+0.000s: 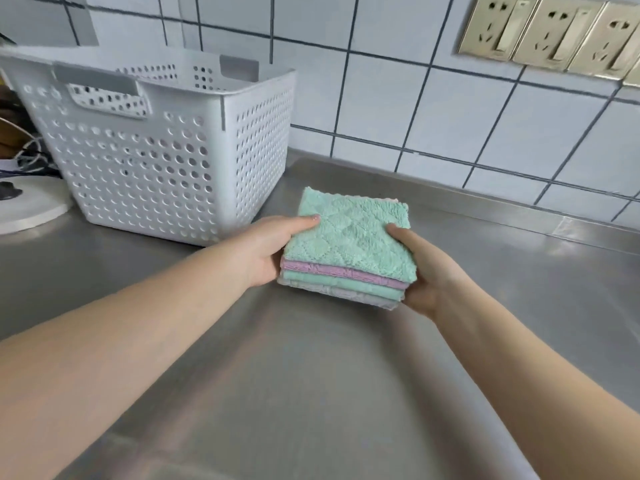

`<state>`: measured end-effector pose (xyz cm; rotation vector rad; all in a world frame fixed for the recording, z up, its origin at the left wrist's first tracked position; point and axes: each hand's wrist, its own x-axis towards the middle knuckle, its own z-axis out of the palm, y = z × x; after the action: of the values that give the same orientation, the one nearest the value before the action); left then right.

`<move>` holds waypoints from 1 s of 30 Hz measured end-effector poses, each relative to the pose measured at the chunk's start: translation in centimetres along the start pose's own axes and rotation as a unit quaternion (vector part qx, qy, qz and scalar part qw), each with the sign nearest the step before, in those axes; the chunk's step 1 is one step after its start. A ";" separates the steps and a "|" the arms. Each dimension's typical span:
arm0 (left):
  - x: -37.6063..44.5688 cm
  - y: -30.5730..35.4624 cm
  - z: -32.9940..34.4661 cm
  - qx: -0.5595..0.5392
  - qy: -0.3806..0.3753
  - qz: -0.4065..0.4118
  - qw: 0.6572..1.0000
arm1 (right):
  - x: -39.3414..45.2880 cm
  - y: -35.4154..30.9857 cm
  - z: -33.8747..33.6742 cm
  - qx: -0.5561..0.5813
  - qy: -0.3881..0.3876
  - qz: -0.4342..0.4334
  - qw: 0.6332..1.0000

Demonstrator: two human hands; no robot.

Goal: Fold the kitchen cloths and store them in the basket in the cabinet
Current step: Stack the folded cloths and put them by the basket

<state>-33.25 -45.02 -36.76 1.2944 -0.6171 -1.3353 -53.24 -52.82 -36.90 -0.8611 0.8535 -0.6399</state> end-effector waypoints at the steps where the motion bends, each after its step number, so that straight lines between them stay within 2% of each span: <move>1: 1.4 0.1 0.5 -0.005 0.001 0.001 1.000 | 1.2 -0.8 -0.8 -0.005 -0.006 -0.002 1.000; 6: 5.4 1.8 3.9 -0.001 0.014 -0.009 1.000 | 4.2 -4.1 -3.1 -0.033 0.003 -0.036 0.999; 10: 5.4 4.2 6.4 0.008 0.028 -0.039 0.999 | 3.6 -6.1 -3.4 -0.072 0.011 -0.038 0.997; 18: 0.0 12.9 10.1 0.001 0.054 -0.061 0.997 | -0.8 -14.6 -1.1 -0.078 -0.076 0.005 0.994; 25: -3.8 20.3 7.3 -0.007 0.055 -0.036 0.998 | -1.8 -19.8 4.5 -0.146 -0.205 0.018 0.968; 30: -5.3 25.7 2.7 -0.002 0.067 -0.001 0.998 | -0.1 -22.3 11.0 -0.164 -0.205 -0.005 0.965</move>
<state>-28.03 -47.19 -10.98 1.3694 -0.5205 -1.2382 -47.20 -59.83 -13.86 -1.2481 0.5833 -0.3099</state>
